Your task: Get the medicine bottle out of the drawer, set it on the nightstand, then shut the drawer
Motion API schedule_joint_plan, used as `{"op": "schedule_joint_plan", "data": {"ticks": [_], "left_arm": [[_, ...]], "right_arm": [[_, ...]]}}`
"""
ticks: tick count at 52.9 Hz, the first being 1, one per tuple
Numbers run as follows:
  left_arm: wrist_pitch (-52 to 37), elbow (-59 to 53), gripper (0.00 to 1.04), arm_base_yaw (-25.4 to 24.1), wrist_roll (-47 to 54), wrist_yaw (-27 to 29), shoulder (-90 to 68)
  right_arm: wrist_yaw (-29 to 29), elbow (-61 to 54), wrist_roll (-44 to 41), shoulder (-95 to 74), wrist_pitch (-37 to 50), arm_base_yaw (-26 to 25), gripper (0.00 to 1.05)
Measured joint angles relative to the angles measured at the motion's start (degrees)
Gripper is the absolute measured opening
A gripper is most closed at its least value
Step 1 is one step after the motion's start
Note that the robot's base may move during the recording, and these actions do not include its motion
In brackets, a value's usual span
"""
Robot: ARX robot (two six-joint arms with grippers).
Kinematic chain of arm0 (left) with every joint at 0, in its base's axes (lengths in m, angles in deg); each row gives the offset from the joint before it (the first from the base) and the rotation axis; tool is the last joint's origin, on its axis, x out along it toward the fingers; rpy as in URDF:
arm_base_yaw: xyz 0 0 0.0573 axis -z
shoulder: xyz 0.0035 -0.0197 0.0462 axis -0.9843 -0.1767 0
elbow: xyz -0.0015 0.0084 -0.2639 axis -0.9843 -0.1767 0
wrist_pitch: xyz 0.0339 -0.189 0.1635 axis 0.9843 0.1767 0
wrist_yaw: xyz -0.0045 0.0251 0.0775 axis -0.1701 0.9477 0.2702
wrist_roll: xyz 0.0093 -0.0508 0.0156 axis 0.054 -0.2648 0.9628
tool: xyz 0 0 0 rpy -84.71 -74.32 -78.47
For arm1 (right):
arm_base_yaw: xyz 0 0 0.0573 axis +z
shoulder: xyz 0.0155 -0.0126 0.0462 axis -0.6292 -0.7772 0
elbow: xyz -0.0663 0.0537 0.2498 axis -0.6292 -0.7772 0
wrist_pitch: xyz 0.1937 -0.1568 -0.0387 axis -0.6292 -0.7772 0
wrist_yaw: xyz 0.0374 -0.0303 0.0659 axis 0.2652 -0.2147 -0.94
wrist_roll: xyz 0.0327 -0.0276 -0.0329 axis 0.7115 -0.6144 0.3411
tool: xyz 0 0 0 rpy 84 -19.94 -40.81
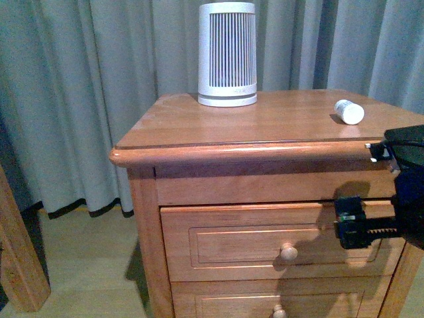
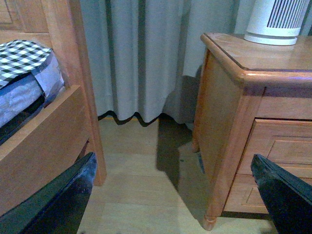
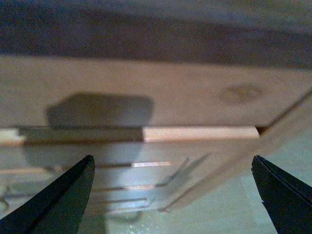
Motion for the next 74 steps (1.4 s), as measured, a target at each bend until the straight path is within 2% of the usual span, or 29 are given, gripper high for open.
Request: {"op": "schedule_joint_plan", "data": {"ticks": [18,28,30,38,42,49,50,55,59,63,74], "left_arm": [[0.0,0.0,0.98,0.0,0.0,0.0,0.0],[0.0,0.0,0.98,0.0,0.0,0.0,0.0],[0.0,0.0,0.98,0.0,0.0,0.0,0.0],[0.0,0.0,0.98,0.0,0.0,0.0,0.0],[0.0,0.0,0.98,0.0,0.0,0.0,0.0],[0.0,0.0,0.98,0.0,0.0,0.0,0.0],[0.0,0.0,0.98,0.0,0.0,0.0,0.0],[0.0,0.0,0.98,0.0,0.0,0.02,0.0],[0.0,0.0,0.98,0.0,0.0,0.0,0.0],[0.0,0.0,0.98,0.0,0.0,0.02,0.0],[0.0,0.0,0.98,0.0,0.0,0.0,0.0]], "right_arm": [[5.46,-13.68,5.88,22.01,-7.76,4.42,0.98],[12.55,-22.56,6.75,49.7,-20.0,8.87,0.98],[15.19,-24.65,5.35,57.79,-21.94,11.15,0.98],[24.79,-27.5,4.74,83.76,-40.17,20.94,0.98],[25.4,-27.65,5.66,89.09,-44.85,22.62,0.98],[25.35,-28.04,6.12,89.9,-45.55,22.99,0.98],[23.76,-28.37,5.79,90.44,-44.92,22.58,0.96],[6.97,-31.74,3.1,95.27,-40.63,16.44,0.8],[0.13,-32.89,2.45,97.44,-40.61,12.35,0.68],[-4.31,-34.16,1.95,98.99,-40.89,8.63,0.54],[-10.82,-36.37,1.46,101.74,-41.38,1.88,0.19]]}}
